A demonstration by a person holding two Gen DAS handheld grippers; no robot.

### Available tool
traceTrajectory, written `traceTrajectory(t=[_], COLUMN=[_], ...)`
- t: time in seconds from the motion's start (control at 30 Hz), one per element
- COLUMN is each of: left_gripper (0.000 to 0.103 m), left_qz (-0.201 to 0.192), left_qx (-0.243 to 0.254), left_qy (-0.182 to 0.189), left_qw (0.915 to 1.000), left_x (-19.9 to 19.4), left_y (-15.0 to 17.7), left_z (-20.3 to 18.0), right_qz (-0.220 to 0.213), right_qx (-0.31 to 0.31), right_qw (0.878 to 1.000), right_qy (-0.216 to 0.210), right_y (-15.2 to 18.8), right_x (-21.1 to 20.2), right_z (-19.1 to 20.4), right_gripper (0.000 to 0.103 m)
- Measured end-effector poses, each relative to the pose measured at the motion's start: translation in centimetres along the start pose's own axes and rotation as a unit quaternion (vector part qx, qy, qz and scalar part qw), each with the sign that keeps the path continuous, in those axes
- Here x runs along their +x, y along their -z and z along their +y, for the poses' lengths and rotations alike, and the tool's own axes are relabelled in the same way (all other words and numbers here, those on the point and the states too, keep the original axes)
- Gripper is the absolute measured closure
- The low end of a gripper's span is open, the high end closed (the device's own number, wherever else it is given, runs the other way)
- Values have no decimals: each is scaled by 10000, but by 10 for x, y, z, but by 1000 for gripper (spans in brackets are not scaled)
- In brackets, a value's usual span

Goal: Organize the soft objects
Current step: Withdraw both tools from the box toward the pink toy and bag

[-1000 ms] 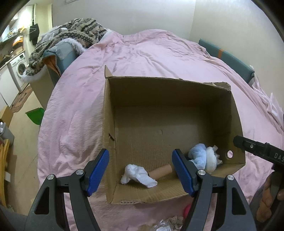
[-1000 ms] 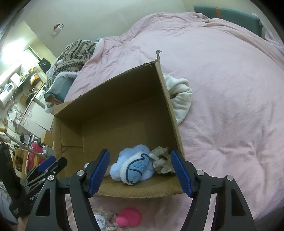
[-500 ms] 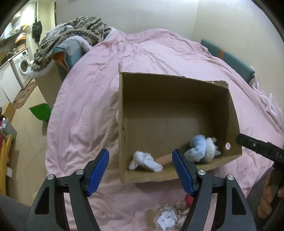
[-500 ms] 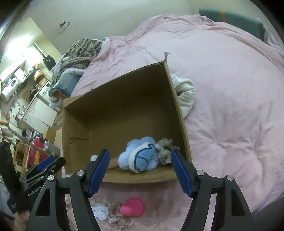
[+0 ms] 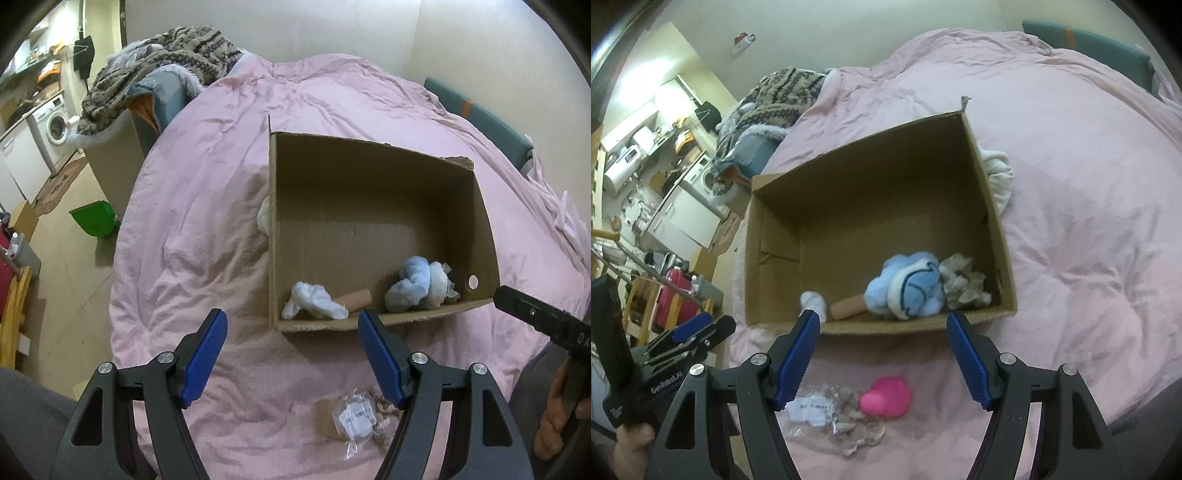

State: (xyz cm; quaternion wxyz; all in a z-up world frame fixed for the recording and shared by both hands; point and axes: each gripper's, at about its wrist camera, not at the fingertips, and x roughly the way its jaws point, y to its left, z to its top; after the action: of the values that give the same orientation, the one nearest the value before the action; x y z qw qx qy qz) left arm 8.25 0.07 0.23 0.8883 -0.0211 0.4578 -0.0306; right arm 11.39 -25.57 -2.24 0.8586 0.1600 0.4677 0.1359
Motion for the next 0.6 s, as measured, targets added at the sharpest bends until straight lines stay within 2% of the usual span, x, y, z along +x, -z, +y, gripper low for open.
traceTrajectory(t=[0.23, 0.47, 0.6], left_gripper=[32, 32, 32], left_qz=[111, 237, 242], left_qx=[-121, -394, -504], left_qy=[26, 110, -58], left_qw=[9999, 9989, 9984], left_x=[-12, -17, -11], left_y=[10, 24, 24], left_z=[6, 13, 15], right_qz=[99, 320, 378], right_qx=[51, 19, 21], right_qw=[9998, 9993, 9992], right_qy=[-193, -175, -117], right_y=[16, 25, 25], right_x=[-6, 2, 9], right_z=[6, 12, 12], right_gripper=[28, 28, 28])
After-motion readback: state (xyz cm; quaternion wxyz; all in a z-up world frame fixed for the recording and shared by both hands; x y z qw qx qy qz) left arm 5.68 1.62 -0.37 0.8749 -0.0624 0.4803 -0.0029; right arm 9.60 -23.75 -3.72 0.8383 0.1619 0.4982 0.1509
